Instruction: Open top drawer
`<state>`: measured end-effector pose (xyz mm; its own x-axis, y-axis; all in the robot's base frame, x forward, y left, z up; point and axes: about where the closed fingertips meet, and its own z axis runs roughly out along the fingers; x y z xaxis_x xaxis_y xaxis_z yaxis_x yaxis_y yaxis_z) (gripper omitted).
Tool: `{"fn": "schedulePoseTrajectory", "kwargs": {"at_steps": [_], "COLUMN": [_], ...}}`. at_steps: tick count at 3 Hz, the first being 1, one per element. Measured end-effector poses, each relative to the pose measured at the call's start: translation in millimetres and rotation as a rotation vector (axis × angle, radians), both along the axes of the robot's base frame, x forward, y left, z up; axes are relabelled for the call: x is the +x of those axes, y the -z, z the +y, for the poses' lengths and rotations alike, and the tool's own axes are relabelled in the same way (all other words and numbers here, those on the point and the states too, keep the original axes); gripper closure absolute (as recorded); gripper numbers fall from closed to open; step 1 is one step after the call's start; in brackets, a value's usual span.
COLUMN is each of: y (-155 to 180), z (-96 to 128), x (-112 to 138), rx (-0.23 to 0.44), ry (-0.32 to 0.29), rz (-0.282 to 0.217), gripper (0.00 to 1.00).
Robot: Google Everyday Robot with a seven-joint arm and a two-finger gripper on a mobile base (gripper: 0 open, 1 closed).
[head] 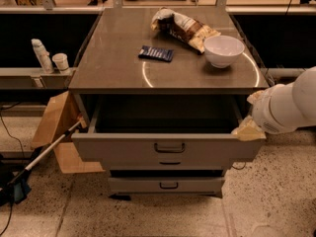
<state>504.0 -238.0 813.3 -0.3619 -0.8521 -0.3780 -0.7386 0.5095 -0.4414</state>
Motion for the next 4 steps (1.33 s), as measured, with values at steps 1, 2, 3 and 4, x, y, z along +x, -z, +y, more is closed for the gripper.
{"fn": "schedulePoseTrajectory", "kwargs": {"at_steps": [1, 2, 3, 4], "y": [-11, -11, 2, 22], "z": [-7, -18, -36, -51], "x": [12, 26, 44, 57], "rx": [-0.025, -0.04, -0.032, -0.009], "ry": [0.009, 0.017, 0.032, 0.046], "rz": [-0.037, -0.061, -0.072, -0.057], "gripper": [0.63, 0.84, 1.0, 1.0]}}
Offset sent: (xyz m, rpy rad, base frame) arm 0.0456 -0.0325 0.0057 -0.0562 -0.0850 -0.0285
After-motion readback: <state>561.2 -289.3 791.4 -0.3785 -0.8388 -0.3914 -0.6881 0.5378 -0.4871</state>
